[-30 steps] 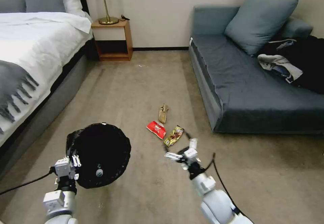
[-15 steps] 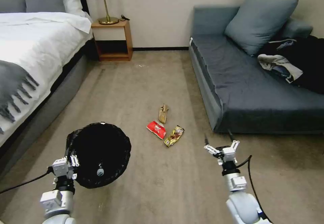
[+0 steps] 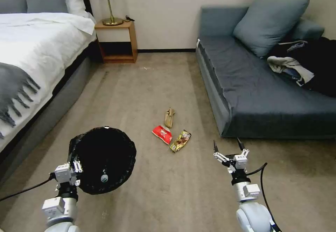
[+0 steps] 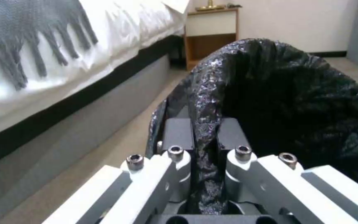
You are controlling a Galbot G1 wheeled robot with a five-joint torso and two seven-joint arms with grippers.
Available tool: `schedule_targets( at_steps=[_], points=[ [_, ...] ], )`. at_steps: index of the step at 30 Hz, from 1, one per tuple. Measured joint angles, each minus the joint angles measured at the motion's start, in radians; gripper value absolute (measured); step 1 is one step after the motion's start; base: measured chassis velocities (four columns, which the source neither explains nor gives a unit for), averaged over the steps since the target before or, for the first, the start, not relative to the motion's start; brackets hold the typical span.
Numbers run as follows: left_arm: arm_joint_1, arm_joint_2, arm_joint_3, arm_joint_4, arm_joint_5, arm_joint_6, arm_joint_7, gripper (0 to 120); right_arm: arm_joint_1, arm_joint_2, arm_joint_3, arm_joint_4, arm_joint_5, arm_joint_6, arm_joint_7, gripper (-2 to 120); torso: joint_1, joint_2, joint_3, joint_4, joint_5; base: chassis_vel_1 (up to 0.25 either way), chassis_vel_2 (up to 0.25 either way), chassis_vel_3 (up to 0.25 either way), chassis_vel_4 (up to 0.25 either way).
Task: Pick up the trash bin, then pick up the garbage on the floor and place it into the trash bin.
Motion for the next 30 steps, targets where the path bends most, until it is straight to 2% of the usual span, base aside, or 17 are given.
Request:
schedule_targets(
  at_steps=[9,16,30],
  points=[
    [0.0,0.006,-0.004,0.006,0.003,0.002,-0.004,7,0.007,0.006,-0.008,0.0,-0.005,0.001,-0.012,100,0.0,0.0,0.0,0.0,0.0,-0.079,0.093,0.07,-0.093],
    [-0.013,0.01,-0.01,0.021,0.044,0.015,-0.025,7,0.012,0.006,-0.01,0.001,-0.004,0.002,-0.017,100,0.0,0.0,0.0,0.0,-0.0001,-0.078,0.091,0.088,-0.093],
    [-0.041,0.034,-0.022,0.054,0.044,0.026,-0.027,7,0.026,0.003,-0.015,-0.006,-0.002,0.0,-0.03,100,0.0,0.0,0.0,-0.0001,-0.0001,-0.073,0.07,0.073,-0.075]
  ],
)
